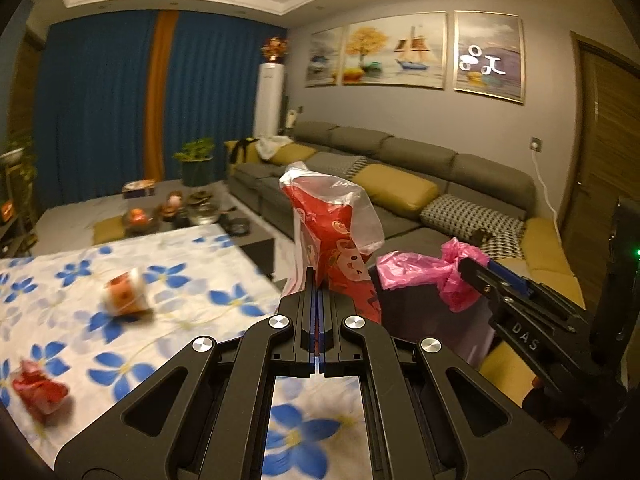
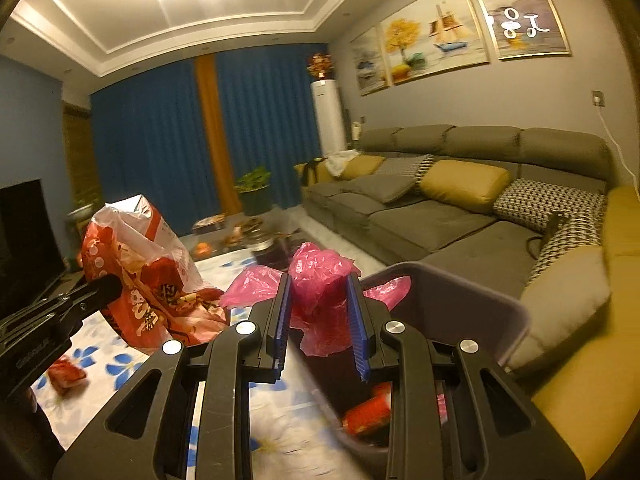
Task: Collect trash
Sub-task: 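Open both tools over the grey bin to drop the snack bag and pink bag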
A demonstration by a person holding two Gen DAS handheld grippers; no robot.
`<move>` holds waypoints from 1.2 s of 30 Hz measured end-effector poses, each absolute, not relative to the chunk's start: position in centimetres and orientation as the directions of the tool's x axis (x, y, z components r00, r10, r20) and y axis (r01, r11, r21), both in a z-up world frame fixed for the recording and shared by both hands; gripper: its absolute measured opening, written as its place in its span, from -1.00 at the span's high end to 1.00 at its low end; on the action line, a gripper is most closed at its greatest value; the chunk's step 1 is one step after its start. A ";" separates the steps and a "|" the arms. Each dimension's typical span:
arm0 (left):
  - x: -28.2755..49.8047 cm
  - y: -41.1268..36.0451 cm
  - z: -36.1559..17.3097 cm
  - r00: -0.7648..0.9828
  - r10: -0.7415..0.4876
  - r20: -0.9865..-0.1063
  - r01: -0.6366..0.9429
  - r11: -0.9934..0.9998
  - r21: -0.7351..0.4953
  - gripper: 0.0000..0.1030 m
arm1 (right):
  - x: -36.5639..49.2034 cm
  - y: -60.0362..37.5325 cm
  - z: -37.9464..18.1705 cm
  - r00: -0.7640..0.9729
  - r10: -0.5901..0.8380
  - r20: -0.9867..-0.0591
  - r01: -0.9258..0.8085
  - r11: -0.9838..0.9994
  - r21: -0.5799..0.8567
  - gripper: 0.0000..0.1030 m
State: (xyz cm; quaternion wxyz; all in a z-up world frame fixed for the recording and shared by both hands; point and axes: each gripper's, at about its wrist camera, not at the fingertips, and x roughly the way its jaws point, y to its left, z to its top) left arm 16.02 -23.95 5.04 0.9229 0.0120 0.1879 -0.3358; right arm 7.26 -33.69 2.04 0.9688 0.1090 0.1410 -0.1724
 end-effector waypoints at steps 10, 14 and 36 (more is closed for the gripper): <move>17.1 -29.4 4.2 0.644 -0.675 -0.360 0.687 0.717 -0.116 1.00 | 6.6 -37.4 1.9 0.878 -0.375 -0.298 0.433 0.887 0.160 0.46; 17.5 -30.8 3.6 0.627 -0.685 -0.370 0.699 0.705 -0.122 1.00 | 6.5 -38.2 1.6 0.873 -0.385 -0.300 0.445 0.879 0.168 0.46; 19.4 -34.2 1.5 0.578 -0.700 -0.419 0.721 0.678 -0.139 1.00 | 7.1 -40.0 1.0 0.866 -0.397 -0.304 0.462 0.868 0.182 0.44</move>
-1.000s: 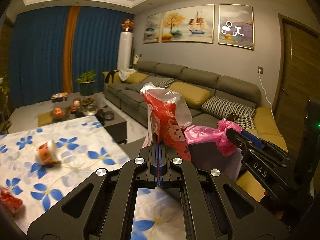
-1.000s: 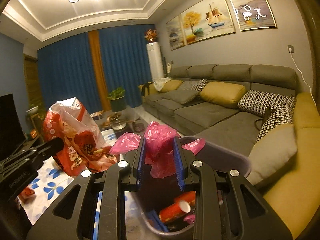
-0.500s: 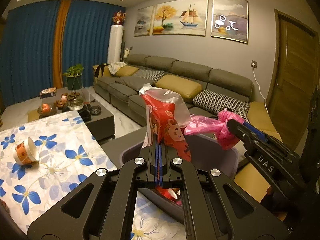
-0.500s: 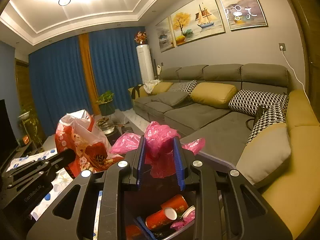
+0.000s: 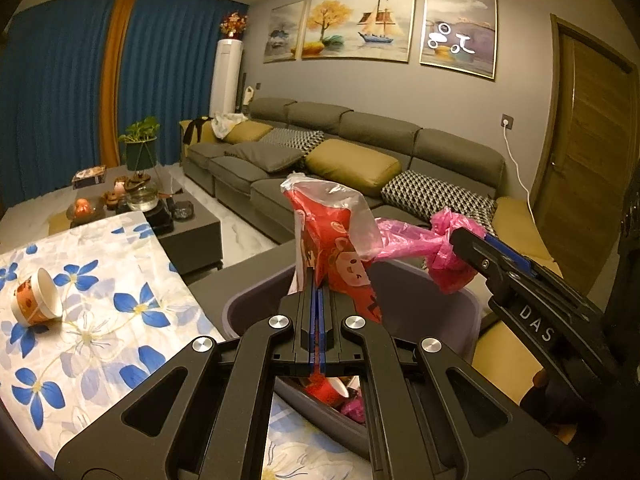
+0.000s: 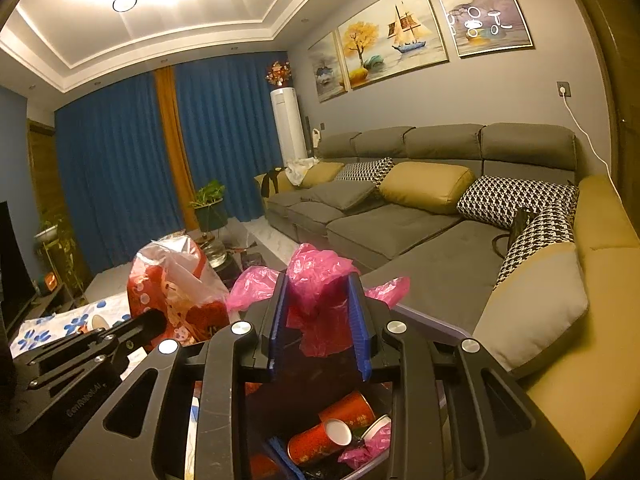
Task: Collect trash
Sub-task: 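Open both tools over the grey bin to drop the snack bag and pink bag, then move both tools back over the table toward the remaining trash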
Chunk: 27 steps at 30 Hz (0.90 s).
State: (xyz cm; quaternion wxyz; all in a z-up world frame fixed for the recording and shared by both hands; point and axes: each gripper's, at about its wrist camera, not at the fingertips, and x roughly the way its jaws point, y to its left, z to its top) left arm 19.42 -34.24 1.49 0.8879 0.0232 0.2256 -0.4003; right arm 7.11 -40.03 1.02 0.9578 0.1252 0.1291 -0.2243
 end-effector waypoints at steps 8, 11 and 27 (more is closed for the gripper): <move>19.5 -34.6 1.3 0.549 -0.720 -0.425 0.739 0.656 -0.155 0.98 | 7.2 -40.4 0.9 0.864 -0.397 -0.309 0.464 0.866 0.186 0.33; 19.4 -34.7 1.2 0.538 -0.725 -0.430 0.750 0.645 -0.149 0.46 | 7.2 -40.5 1.0 0.864 -0.397 -0.310 0.466 0.863 0.196 0.12; 18.9 -27.0 1.4 0.728 -0.562 -0.393 0.561 0.817 -0.131 -0.83 | 4.9 -37.7 1.9 0.870 -0.416 -0.265 0.471 0.859 0.199 -0.51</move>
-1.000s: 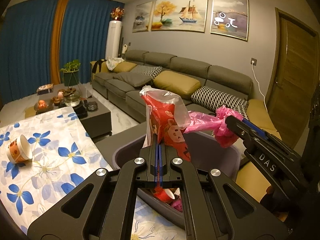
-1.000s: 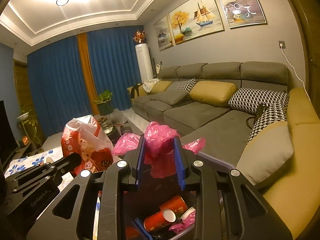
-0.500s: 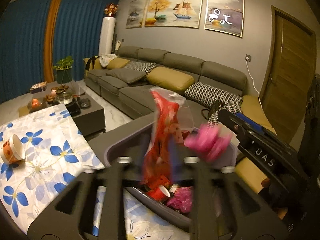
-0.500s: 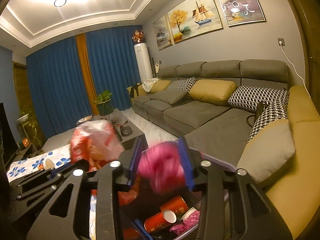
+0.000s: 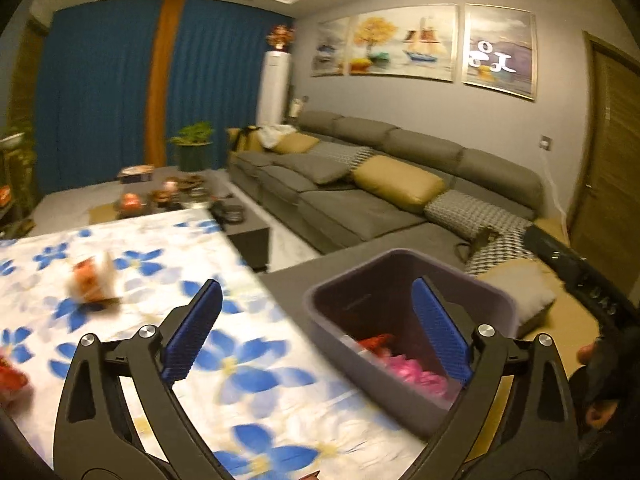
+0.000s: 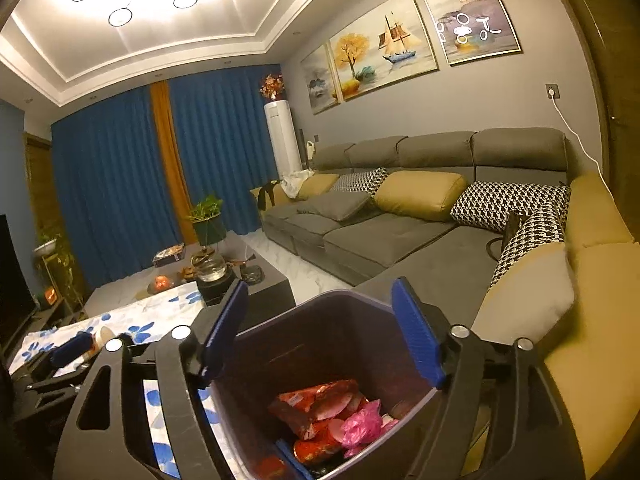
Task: Collect trash
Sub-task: 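Move both tools back over the table toward the remaining trash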
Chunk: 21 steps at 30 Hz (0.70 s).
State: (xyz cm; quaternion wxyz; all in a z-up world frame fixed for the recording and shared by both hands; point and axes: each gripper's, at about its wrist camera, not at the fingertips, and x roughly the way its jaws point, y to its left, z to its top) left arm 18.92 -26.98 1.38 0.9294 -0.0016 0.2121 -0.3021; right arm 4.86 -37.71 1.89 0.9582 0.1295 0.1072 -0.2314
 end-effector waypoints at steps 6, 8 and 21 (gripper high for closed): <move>18.9 -20.3 0.7 0.814 -0.402 -0.419 0.396 0.912 -0.105 -0.85 | 5.7 -34.6 1.3 0.891 -0.353 -0.287 0.415 0.889 0.193 -0.61; 18.8 -17.8 0.3 0.840 -0.336 -0.426 0.335 0.939 -0.081 -0.85 | 6.2 -33.3 1.1 0.899 -0.327 -0.292 0.389 0.902 0.188 -0.61; 19.5 0.3 -2.0 0.874 0.027 -0.485 -0.053 0.998 -0.041 -0.85 | 11.2 -22.9 -0.3 0.936 -0.106 -0.335 0.168 0.973 0.161 -0.62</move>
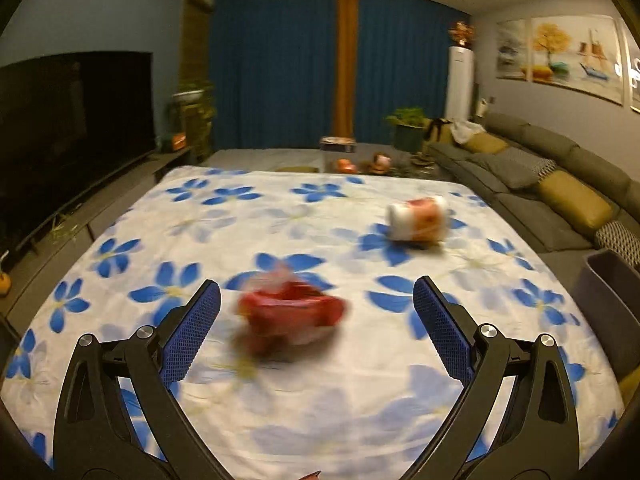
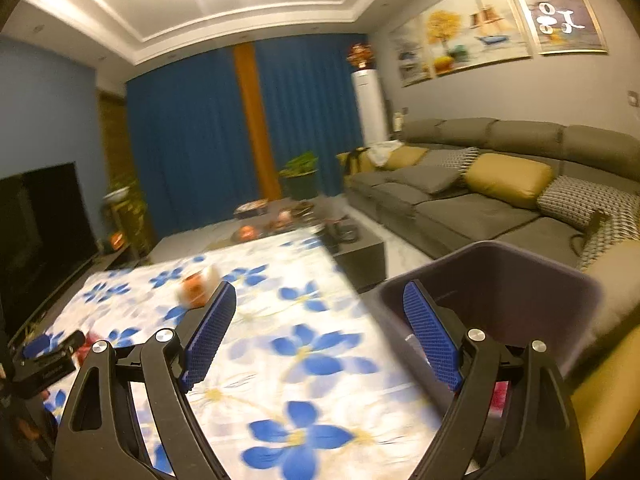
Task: Collect trash
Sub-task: 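Move both tools back over the table toward the remaining trash, then close the left tool on the red snack bag while the right grasps the white-orange cup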
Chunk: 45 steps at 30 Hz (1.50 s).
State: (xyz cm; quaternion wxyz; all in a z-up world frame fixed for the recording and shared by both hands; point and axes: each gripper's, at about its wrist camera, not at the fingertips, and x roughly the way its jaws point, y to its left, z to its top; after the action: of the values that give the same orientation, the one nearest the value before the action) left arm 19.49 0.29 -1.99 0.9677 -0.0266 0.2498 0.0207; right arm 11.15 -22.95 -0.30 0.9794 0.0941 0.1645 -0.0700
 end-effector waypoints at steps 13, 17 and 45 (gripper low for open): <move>23.9 3.6 -5.5 0.817 -0.021 -0.576 -0.019 0.998 -0.064 -0.80 | 16.9 -16.4 -1.5 0.919 -0.026 -0.393 0.081 0.989 0.124 -0.62; 25.3 3.8 -6.3 0.796 -0.060 -0.602 0.009 0.996 -0.088 -0.60 | 19.5 -15.3 -1.9 0.911 -0.013 -0.413 0.062 0.992 0.106 -0.62; 32.6 4.1 -5.7 0.812 -0.053 -0.581 -0.009 0.995 -0.103 0.57 | 35.5 -11.6 -6.8 0.841 0.046 -0.538 -0.002 0.997 0.082 -0.56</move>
State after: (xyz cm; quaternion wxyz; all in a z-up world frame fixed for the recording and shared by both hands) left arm 32.61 4.10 -5.72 0.9505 -0.0505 0.3063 -0.0114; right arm 35.49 -11.58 -6.82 0.9587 0.0389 0.2813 0.0126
